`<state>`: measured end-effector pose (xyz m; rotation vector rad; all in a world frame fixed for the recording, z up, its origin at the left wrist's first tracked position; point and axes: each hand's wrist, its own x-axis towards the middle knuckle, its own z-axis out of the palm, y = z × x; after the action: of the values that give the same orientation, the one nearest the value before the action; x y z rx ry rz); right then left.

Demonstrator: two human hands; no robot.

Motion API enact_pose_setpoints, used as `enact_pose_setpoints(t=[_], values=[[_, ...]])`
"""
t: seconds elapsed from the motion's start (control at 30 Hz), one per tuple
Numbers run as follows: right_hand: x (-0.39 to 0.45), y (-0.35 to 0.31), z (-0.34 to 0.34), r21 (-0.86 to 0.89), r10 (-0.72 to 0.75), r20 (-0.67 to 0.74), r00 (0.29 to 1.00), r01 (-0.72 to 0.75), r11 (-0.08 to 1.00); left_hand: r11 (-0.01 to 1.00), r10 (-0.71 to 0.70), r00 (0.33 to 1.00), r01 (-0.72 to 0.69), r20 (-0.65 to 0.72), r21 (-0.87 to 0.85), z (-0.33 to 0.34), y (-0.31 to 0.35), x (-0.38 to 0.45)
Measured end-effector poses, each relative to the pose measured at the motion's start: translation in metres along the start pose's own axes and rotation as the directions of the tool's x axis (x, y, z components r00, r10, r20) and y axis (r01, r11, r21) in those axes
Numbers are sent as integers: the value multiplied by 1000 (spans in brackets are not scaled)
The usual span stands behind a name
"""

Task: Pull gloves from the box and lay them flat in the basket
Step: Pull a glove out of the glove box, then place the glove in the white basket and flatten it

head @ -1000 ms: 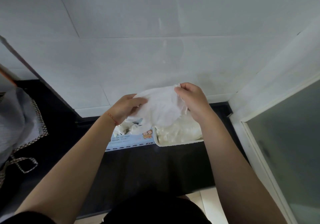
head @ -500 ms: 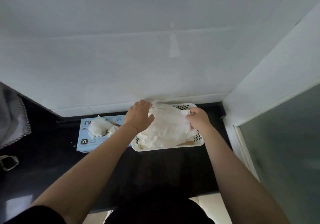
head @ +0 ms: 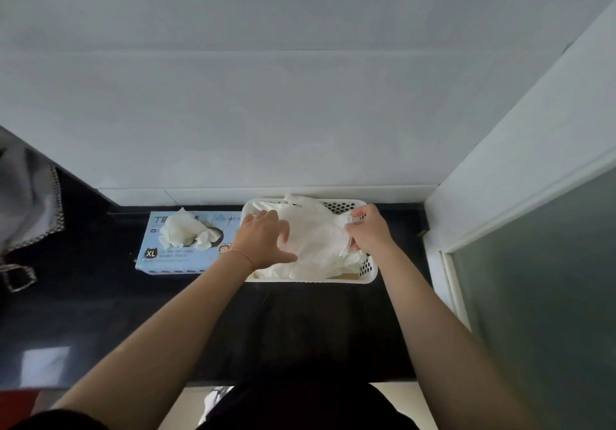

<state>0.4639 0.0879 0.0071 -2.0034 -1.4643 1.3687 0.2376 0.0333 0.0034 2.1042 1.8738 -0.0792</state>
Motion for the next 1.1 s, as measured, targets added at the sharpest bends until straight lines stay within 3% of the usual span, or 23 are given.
enact_pose_setpoints(t=[0.37, 0.53, 0.63, 0.73, 0.8, 0.9, 1.03, 1.1], values=[[-4, 1, 2, 51, -30, -16, 999, 31, 998, 974, 31, 998, -43, 58, 223, -26, 15, -8], [-3, 5, 3, 27, -55, -34, 998, 56, 998, 990, -9, 985, -15, 169, 142, -37, 33, -8], [-1, 7, 2, -41, -86, -51, 995, 84, 996, 988, -15, 999, 10, 31, 151, -27, 36, -4], [-1, 8, 1, -102, -110, -63, 992, 104, 989, 989, 85, 991, -71, -105, 129, -8, 35, 5], [-1, 9, 0, -141, -122, -54, 991, 114, 984, 977, 136, 990, -129, -33, 168, 1, 33, 11], [-1, 11, -3, -225, -159, -58, 986, 142, 964, 975, 80, 994, -92, 69, 201, 7, 28, 14], [-3, 15, -5, -387, -247, -87, 965, 195, 901, 984, 47, 992, -67, 121, 167, 16, 22, 4], [-6, 13, -2, -489, -309, -106, 945, 221, 844, 992, 46, 997, -53, 64, 112, 17, 22, 1]])
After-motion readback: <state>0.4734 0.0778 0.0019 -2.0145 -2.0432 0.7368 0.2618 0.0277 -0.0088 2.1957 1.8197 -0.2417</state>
